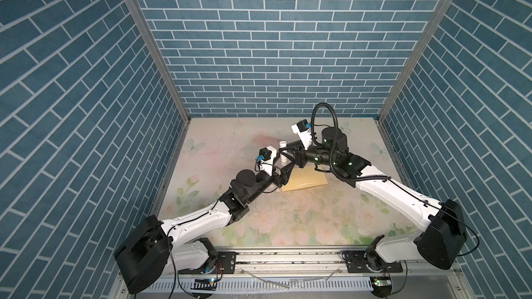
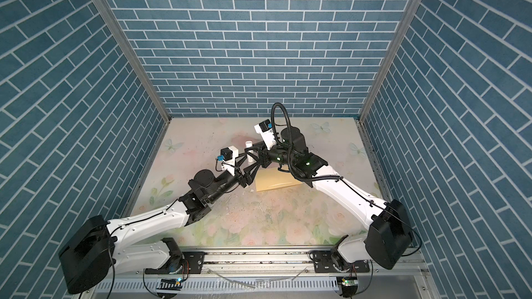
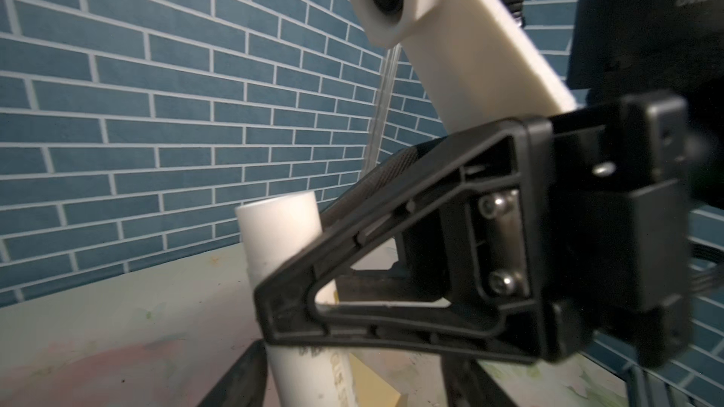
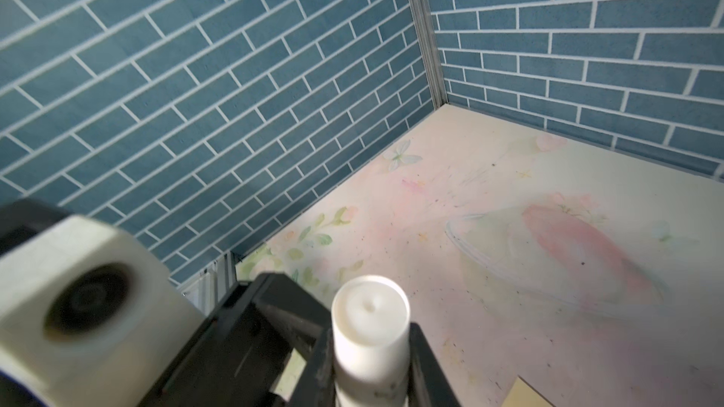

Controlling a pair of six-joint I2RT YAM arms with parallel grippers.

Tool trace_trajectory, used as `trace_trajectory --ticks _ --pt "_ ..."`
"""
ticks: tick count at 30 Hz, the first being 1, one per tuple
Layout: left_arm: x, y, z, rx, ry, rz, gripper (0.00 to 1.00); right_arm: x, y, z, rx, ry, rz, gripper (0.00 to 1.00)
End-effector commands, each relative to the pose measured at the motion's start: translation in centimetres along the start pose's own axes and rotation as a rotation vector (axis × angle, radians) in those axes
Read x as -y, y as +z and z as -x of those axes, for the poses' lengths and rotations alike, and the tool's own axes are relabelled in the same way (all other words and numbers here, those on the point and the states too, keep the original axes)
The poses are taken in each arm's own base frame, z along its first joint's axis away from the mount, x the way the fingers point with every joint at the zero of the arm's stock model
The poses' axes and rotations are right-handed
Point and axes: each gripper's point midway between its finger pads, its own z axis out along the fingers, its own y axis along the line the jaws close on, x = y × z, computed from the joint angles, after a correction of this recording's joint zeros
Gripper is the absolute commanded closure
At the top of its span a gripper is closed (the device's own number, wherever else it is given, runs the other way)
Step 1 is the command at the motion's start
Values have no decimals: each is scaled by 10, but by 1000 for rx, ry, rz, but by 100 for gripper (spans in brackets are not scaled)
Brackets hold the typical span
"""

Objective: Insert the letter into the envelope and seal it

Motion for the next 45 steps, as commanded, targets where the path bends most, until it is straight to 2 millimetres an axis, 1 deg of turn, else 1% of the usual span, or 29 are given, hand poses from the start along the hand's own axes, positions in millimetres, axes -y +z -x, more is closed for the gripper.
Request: trace_trajectory --ticks 1,5,7,10,14,23,27,38,42,45 --pt "15 -13 5 -64 -33 -171 17 -8 -28 15 -26 -154 -7 100" --pt "25 -31 6 -92 -65 -298 12 -9 -45 9 -69 -174 69 100" --pt "33 -36 7 -98 -75 -358 11 -11 -50 6 -86 -177 111 100" --pt "43 -38 6 -115 -97 -425 11 -18 -54 2 -113 -193 165 100" --pt "49 -33 4 -136 -144 -483 12 -27 -55 -2 -118 -208 224 100" --pt "48 -20 3 -113 -216 -512 21 -39 -53 -7 -120 -222 293 100" --pt "49 -18 5 -101 -227 -523 25 -40 -49 -8 -130 -221 302 100" --pt "48 -13 1 -115 -248 -526 41 -42 -41 -10 -152 -228 313 100" --pt "46 -11 1 -117 -256 -521 44 -43 -40 -10 -152 -232 316 100" --pt "46 -9 1 -118 -264 -522 45 -44 -39 -11 -157 -232 318 100"
